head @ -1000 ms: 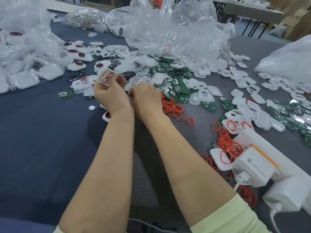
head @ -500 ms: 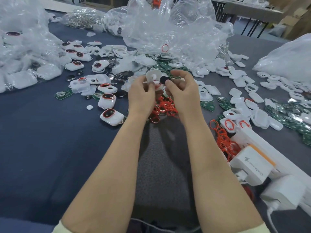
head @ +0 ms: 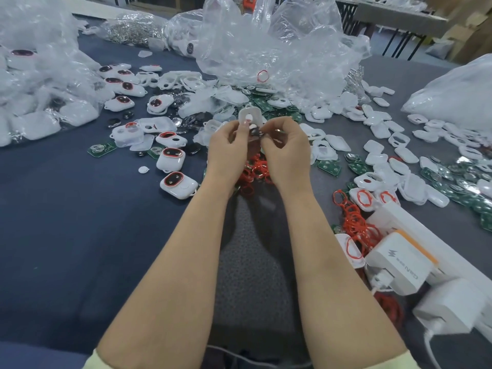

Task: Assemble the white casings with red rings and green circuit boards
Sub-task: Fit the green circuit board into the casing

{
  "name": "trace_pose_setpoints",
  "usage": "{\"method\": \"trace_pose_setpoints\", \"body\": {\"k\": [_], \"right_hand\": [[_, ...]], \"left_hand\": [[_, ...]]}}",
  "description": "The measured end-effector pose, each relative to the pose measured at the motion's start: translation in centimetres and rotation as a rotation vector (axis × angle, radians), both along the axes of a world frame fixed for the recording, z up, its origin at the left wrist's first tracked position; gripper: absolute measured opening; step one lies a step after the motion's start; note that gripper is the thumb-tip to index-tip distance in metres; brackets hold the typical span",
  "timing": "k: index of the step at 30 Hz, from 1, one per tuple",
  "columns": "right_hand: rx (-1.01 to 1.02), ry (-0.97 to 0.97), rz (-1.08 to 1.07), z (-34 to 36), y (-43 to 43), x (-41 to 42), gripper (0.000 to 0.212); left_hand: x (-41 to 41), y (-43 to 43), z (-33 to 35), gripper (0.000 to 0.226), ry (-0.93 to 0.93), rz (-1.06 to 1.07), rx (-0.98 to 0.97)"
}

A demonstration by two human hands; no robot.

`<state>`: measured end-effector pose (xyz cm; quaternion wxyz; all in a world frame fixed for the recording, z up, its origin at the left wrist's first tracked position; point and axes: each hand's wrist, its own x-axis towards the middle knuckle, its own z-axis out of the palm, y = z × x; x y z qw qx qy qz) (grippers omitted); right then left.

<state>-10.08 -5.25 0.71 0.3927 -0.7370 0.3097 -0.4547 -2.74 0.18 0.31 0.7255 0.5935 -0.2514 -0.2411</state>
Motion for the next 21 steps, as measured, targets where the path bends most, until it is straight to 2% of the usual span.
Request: {"method": "trace_pose_setpoints", "body": {"k": [4,8,11,15,18,21], "right_hand": [[-0.074,-0.001,-0.023,-0.1,0.2,0.0,0.021],[-0.149,0.022,-0.062,-0.1,0.3,-0.2,0.017],[-0.231,0.061,-0.108,-0.2,0.4,-0.1,0.017],[-0.287,0.072,-0.136,-0.2,0.8,0.0,0.016],[-0.283,0.020,-0.099,0.0,1.2,0.1,0.021],[-0.241,-0.007,-0.079,0.2,1.5,0.3,0.028]], "left_hand": [[0.1,0.0,0.1,0.020,0.048,0.002,-0.015],[0.2,0.1,0.0,0.019,0.013,0.034,-0.003],[0.2,0.0,-0.1,0.016,-0.092,0.044,0.019],[0.1,-0.3,-0.4,0.018,-0.332,0.039,0.087],[-0.1,-0.3,-0.4,0.018,-0.313,-0.017,0.057],[-0.2,0.0,-0.2,0.020,-0.219,-0.052,0.023]]}}
